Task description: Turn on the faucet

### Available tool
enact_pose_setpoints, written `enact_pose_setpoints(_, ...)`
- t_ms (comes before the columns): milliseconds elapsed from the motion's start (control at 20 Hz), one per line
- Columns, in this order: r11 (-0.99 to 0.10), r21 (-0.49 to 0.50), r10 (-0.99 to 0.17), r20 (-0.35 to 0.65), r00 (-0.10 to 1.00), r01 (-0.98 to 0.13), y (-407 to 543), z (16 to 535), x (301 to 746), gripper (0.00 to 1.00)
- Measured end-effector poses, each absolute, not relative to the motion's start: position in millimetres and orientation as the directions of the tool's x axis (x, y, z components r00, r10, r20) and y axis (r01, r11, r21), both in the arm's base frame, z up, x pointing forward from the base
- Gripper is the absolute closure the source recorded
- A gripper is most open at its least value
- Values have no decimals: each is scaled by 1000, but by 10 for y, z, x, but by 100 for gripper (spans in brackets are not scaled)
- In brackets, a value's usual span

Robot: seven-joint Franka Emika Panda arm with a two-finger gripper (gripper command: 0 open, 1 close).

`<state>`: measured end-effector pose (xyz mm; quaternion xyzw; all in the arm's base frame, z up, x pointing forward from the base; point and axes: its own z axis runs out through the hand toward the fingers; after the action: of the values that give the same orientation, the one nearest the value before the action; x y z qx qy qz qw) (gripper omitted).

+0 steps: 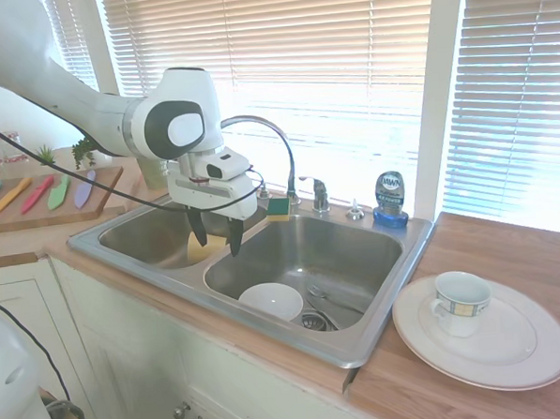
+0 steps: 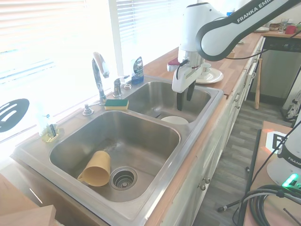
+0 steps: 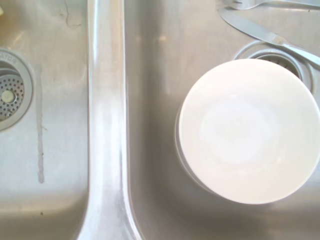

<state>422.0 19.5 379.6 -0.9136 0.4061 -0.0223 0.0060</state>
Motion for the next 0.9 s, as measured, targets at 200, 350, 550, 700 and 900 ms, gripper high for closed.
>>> enact_pose_setpoints(200,-673,-30,-740,35,672,-739,178,3773,4228,0)
enact_pose_setpoints(350,-671,-35,-742,38,670,-741,164,3742,4243,100)
enact_pose_setpoints(550,-669,-39,-743,40,668,-742,142,3736,4249,100)
enact_pose_setpoints(700,-666,-40,-746,41,665,-745,120,3736,4251,100)
enact_pose_setpoints(900,-663,-41,-749,40,662,-747,99,3723,4257,100)
